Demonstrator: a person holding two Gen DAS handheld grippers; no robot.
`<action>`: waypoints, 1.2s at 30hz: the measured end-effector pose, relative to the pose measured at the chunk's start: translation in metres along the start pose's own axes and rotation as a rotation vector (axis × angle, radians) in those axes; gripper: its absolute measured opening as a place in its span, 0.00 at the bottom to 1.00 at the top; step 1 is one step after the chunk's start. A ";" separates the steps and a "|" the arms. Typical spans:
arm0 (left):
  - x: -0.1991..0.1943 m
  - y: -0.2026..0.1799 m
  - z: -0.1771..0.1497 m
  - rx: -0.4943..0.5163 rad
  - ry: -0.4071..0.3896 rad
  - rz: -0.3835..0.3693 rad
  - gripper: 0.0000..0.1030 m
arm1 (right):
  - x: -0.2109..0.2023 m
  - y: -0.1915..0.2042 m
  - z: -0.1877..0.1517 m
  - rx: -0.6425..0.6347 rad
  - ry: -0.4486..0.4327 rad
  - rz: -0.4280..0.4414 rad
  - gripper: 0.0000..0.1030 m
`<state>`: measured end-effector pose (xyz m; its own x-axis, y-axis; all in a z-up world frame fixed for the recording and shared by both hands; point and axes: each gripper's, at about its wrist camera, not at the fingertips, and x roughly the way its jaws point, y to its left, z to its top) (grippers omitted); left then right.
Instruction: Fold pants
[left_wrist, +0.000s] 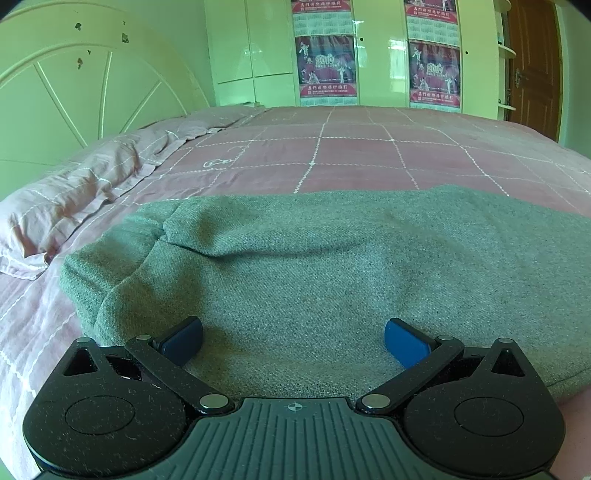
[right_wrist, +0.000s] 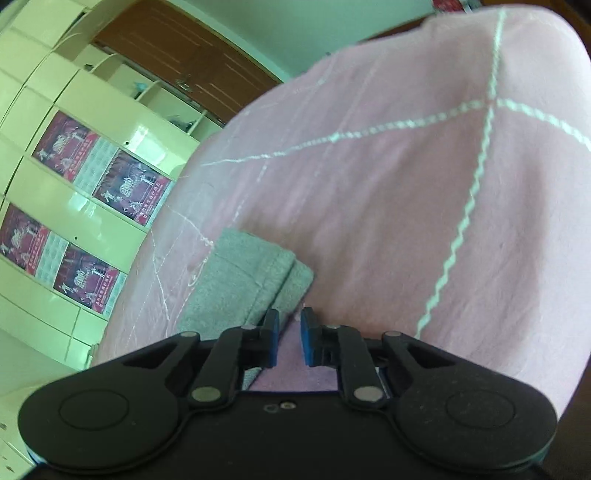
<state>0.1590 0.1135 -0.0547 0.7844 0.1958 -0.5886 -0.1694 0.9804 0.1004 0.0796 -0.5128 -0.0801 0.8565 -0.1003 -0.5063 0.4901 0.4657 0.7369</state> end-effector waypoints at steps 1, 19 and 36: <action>0.000 0.000 0.000 0.001 0.002 -0.002 1.00 | 0.004 0.001 0.000 0.010 0.002 0.020 0.07; -0.001 0.002 -0.002 0.007 -0.005 -0.013 1.00 | -0.029 0.011 -0.008 -0.081 -0.242 -0.093 0.11; -0.003 0.000 -0.003 0.005 -0.014 -0.007 1.00 | -0.026 0.033 -0.009 -0.071 -0.141 0.067 0.00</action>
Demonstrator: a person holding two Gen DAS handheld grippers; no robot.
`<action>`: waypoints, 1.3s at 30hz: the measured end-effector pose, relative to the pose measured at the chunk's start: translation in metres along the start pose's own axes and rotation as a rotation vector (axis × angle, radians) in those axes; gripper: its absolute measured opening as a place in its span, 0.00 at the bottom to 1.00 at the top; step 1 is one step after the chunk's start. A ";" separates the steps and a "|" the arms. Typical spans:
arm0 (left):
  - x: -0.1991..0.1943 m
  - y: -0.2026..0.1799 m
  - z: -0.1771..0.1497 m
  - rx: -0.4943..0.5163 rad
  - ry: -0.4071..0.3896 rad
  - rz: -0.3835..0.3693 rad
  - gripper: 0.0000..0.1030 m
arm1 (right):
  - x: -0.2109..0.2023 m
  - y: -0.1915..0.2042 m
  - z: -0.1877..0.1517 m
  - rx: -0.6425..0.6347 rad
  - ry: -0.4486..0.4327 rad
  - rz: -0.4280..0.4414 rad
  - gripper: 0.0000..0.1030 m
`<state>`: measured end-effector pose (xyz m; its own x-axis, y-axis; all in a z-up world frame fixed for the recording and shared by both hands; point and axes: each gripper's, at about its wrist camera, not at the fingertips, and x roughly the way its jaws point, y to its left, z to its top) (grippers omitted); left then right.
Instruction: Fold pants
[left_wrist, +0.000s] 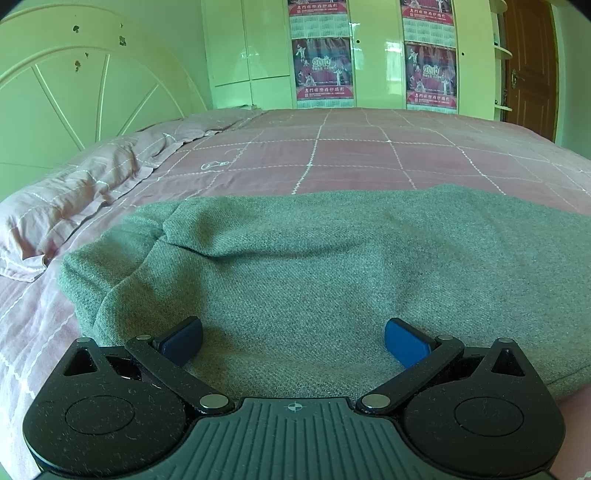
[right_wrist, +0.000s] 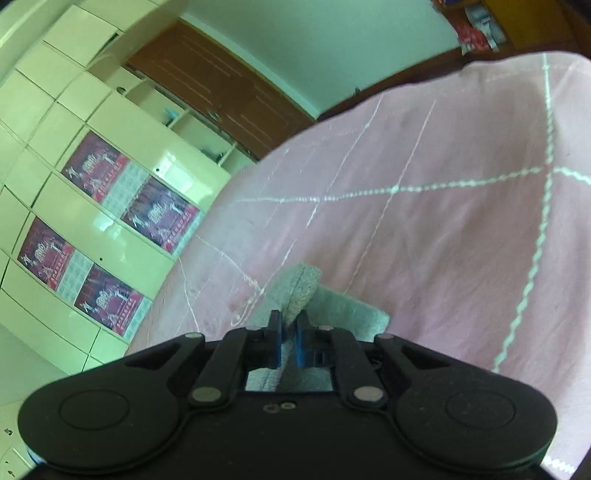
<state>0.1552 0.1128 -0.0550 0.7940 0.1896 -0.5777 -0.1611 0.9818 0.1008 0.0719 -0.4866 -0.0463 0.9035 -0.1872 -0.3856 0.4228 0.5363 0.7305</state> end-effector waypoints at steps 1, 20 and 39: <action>0.000 0.000 0.000 0.000 -0.002 0.001 1.00 | 0.004 -0.006 -0.003 -0.010 0.020 -0.038 0.00; 0.000 -0.003 -0.002 -0.001 -0.006 0.010 1.00 | 0.018 -0.010 -0.005 0.033 0.131 -0.013 0.00; -0.001 -0.005 -0.006 -0.002 -0.022 0.011 1.00 | 0.003 -0.044 -0.007 0.169 0.049 -0.005 0.15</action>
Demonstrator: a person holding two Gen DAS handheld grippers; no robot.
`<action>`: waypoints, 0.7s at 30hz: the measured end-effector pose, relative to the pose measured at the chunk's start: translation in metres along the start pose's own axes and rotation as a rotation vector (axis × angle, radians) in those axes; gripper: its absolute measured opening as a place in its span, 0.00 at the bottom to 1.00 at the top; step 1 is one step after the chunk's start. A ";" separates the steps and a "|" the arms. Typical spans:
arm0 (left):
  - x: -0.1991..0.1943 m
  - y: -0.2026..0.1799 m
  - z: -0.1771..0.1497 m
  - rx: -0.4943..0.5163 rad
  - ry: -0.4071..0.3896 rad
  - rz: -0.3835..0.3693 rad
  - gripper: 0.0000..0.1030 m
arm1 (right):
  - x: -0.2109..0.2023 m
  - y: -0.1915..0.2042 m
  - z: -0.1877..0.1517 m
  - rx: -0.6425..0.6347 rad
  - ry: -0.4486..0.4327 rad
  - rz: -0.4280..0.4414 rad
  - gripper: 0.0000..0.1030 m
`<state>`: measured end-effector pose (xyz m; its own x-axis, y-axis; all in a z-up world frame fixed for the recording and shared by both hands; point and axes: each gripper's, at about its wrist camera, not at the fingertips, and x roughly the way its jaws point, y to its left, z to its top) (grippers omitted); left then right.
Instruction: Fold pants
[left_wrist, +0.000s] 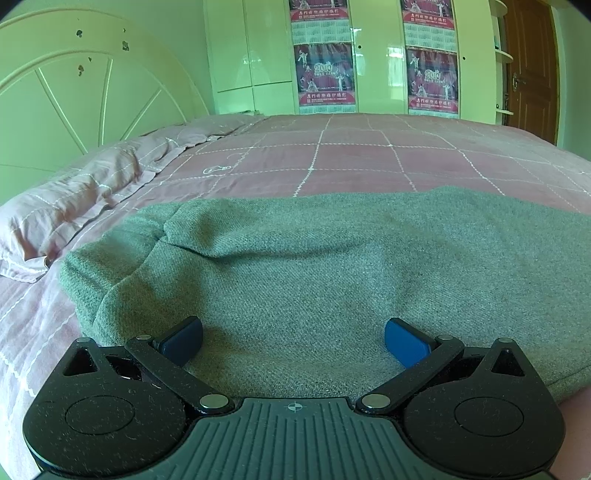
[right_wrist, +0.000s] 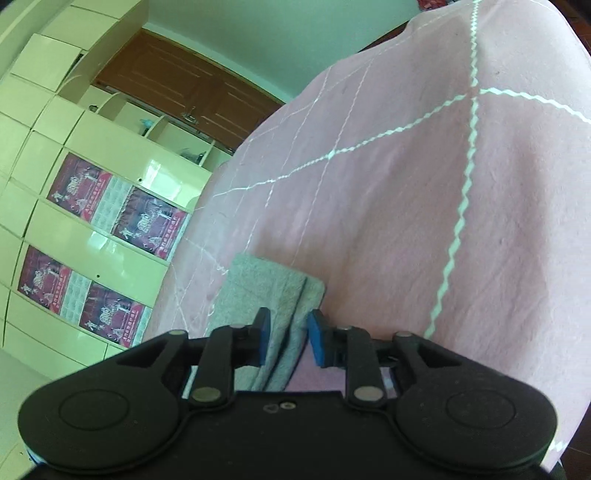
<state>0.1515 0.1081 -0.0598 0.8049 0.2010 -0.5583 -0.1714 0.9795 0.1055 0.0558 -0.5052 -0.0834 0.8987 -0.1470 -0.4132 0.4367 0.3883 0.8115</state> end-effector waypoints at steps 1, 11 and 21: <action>0.000 0.000 0.000 0.000 0.000 0.000 1.00 | 0.005 -0.001 0.002 0.030 0.015 0.003 0.17; 0.000 0.000 0.001 0.000 0.005 -0.002 1.00 | 0.026 0.062 0.010 -0.291 0.053 -0.057 0.06; -0.001 0.001 0.000 0.007 0.006 -0.010 1.00 | 0.017 0.016 -0.006 -0.347 0.033 -0.041 0.09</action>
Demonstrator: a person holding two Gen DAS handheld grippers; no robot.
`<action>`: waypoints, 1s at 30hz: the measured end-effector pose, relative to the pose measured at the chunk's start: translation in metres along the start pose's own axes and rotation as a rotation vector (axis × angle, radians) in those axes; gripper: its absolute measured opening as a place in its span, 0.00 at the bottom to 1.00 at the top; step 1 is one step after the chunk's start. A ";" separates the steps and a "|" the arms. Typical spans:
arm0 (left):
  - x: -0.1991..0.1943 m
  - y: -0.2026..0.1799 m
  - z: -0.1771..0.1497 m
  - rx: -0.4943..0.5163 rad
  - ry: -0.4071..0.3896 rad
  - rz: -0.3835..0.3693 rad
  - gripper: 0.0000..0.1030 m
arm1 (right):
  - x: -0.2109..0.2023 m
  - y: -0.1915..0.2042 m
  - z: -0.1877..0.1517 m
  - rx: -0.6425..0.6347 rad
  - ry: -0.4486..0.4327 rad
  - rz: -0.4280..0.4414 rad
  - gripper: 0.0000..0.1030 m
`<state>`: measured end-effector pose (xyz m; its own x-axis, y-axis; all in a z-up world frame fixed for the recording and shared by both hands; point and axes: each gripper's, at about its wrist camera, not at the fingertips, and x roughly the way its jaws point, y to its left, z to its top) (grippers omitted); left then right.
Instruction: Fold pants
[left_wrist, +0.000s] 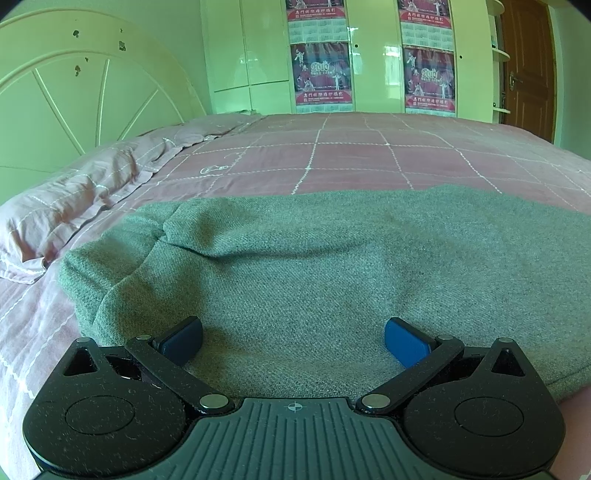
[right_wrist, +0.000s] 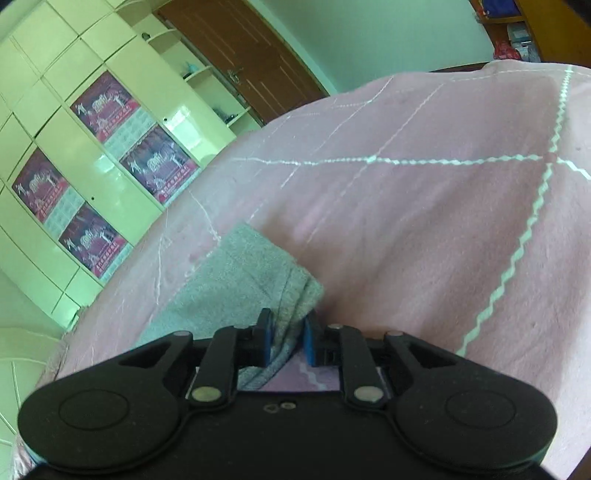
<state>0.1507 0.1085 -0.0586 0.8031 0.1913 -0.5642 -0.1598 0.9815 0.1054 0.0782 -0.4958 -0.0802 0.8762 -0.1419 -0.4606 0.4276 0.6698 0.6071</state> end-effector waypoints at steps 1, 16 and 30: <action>0.000 0.000 0.000 0.000 0.001 0.001 1.00 | 0.000 -0.001 0.001 0.025 0.005 0.000 0.11; -0.008 0.002 0.008 0.004 0.005 0.008 1.00 | -0.029 0.018 0.004 0.121 -0.041 0.028 0.24; -0.027 0.068 0.020 -0.068 0.006 0.153 1.00 | 0.051 0.283 -0.073 -0.536 0.366 0.560 0.48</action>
<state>0.1296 0.1696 -0.0194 0.7627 0.3384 -0.5511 -0.3190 0.9382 0.1346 0.2276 -0.2605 0.0205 0.7604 0.4950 -0.4204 -0.2904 0.8381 0.4617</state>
